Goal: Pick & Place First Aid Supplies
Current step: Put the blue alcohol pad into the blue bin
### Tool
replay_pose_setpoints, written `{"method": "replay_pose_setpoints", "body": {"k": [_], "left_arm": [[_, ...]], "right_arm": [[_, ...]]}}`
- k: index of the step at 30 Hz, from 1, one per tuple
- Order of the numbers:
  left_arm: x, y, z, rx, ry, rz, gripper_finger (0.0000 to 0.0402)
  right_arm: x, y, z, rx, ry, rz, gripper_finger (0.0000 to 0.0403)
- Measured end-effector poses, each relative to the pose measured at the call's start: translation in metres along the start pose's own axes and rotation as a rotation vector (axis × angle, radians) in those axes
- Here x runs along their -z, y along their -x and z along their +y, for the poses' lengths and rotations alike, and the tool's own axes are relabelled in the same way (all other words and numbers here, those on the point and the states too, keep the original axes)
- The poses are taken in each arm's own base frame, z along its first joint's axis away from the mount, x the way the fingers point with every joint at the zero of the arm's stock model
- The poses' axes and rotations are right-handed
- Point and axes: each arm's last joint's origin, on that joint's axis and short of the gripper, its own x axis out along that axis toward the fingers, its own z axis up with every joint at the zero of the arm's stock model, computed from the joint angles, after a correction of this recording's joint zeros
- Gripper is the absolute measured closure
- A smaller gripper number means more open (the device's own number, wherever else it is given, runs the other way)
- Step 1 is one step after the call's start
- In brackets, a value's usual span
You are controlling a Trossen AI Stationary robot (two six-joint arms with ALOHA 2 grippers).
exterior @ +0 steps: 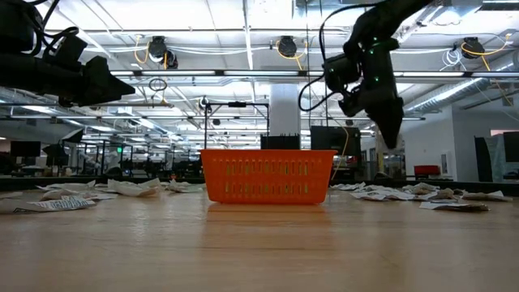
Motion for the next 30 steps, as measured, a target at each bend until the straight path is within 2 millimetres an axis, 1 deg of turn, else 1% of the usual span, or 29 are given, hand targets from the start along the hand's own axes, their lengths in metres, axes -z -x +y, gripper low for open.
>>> {"method": "replay_pose_setpoints", "body": {"k": [3,6,13,23,27,30], "left_arm": [[0.000,0.000,0.000,0.000,0.000,0.000,0.0096],[0.000,0.000,0.000,0.000,0.000,0.000,0.0096],[0.000,0.000,0.000,0.000,0.000,0.000,0.0096],[0.000,0.000,0.000,0.000,-0.001,0.000,0.0096],[0.000,0.000,0.000,0.000,-0.001,0.000,0.0096],[0.000,0.000,0.000,0.000,0.000,0.001,0.0096]], "right_arm": [[-0.004,0.008,0.000,0.000,0.000,-0.027,0.0402],[-0.019,0.011,0.000,0.003,0.005,-0.034,0.0402],[-0.071,0.020,-0.001,0.001,0.036,-0.049,0.0402],[-0.149,0.032,-0.001,0.006,0.102,-0.122,0.0403],[-0.174,0.029,-0.001,0.010,0.110,-0.170,0.0403],[-0.188,0.024,-0.001,0.014,0.109,-0.234,0.0403]]}}
